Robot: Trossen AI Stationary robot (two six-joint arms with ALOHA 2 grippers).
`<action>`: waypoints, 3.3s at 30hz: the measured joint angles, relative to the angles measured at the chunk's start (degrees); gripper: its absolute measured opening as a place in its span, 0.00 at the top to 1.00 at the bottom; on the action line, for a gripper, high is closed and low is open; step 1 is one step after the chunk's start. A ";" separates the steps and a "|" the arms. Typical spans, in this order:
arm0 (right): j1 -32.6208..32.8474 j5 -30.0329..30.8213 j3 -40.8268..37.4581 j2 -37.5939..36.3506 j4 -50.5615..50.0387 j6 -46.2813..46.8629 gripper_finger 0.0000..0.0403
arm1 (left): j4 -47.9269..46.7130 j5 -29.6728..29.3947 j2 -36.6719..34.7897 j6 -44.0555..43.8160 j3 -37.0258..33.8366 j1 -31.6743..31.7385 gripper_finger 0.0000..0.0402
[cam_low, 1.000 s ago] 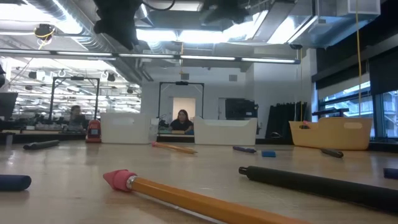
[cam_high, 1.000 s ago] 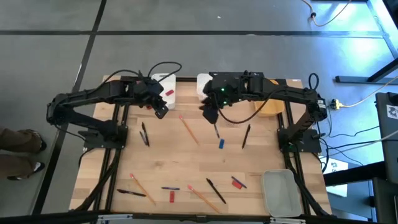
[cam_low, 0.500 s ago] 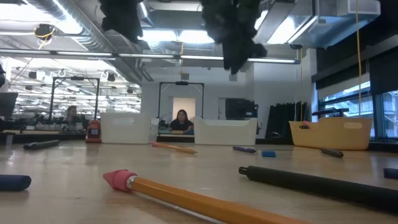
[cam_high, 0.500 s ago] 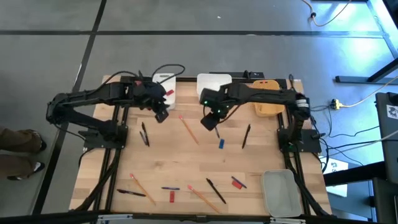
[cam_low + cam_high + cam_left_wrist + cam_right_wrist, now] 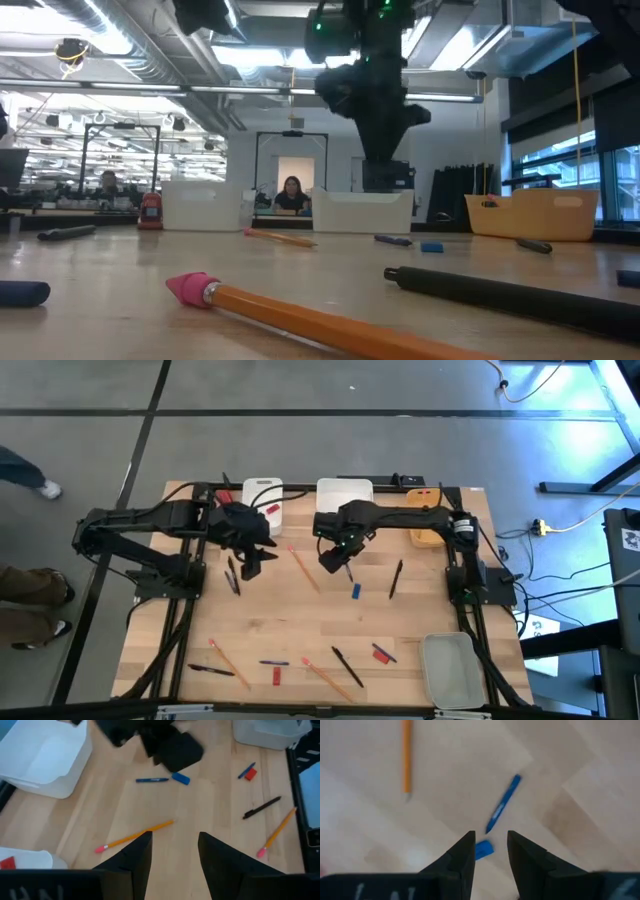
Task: Sort crayons/erasers/pens/pencils in bins
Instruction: Put the blue crayon into the right white bin
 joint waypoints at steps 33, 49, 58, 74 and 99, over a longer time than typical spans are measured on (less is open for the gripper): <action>-2.05 -0.10 0.00 10.58 0.79 -1.72 0.71 | -0.07 -0.01 0.02 -0.15 0.00 -0.46 0.62; -2.44 -0.77 -3.92 10.58 3.59 -1.53 0.71 | -0.11 -0.01 0.02 -0.09 0.00 -0.46 0.62; -2.40 -1.15 -3.93 10.56 5.53 -1.51 0.71 | -0.15 -0.01 0.02 0.00 0.00 -0.46 0.62; -2.51 -2.38 -9.44 10.06 10.49 -4.42 0.72 | -0.15 -0.01 0.02 -0.06 0.00 -0.46 0.62; -2.33 1.20 -7.16 10.47 9.19 -11.23 0.94 | -0.15 -0.01 0.04 -0.09 0.00 -0.46 0.62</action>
